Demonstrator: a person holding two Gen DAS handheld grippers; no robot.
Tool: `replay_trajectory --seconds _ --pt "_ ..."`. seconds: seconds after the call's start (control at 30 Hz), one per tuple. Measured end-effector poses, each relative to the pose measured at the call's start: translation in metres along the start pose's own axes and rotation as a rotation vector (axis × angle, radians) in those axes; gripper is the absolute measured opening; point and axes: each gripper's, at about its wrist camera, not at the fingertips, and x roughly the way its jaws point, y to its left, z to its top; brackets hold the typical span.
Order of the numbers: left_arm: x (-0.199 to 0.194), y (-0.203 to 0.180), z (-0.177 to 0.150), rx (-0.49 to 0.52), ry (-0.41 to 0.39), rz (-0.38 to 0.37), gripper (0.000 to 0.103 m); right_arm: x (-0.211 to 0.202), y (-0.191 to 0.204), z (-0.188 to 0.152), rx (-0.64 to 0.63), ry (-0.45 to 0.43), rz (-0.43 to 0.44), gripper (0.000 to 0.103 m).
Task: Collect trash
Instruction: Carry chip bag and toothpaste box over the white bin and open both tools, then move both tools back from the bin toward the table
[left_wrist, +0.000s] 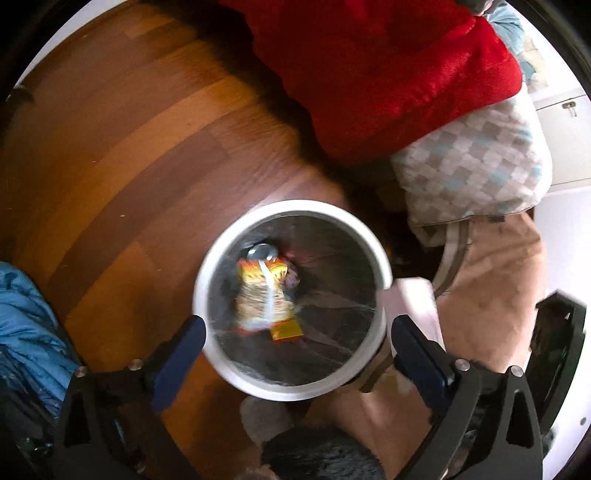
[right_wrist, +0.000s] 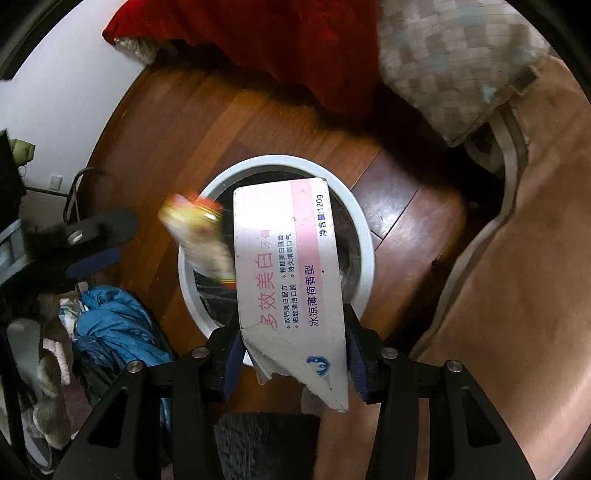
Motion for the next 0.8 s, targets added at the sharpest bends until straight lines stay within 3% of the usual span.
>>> replay_trajectory --seconds 0.03,0.07,0.13,0.33,0.57,0.8 --pt "-0.003 0.003 -0.002 -0.001 -0.011 0.015 0.103 0.003 -0.001 0.002 0.0 0.003 0.0 0.056" --pt "-0.007 0.007 -0.005 0.001 -0.026 0.036 0.103 0.007 -0.001 0.006 0.003 0.005 0.004 0.075" --pt "-0.013 0.011 -0.013 0.016 -0.065 0.089 0.103 0.01 -0.003 0.008 0.012 0.002 0.011 0.102" --pt "-0.03 0.008 -0.042 0.072 -0.145 0.251 0.103 0.0 0.0 0.003 -0.018 -0.02 -0.06 0.103" --pt "-0.037 -0.005 -0.069 0.109 -0.169 0.28 0.103 -0.019 0.005 -0.018 -0.062 -0.046 -0.177 0.103" --pt "-0.059 -0.022 -0.09 0.147 -0.209 0.279 0.103 -0.041 0.002 -0.042 -0.067 -0.068 -0.189 0.103"
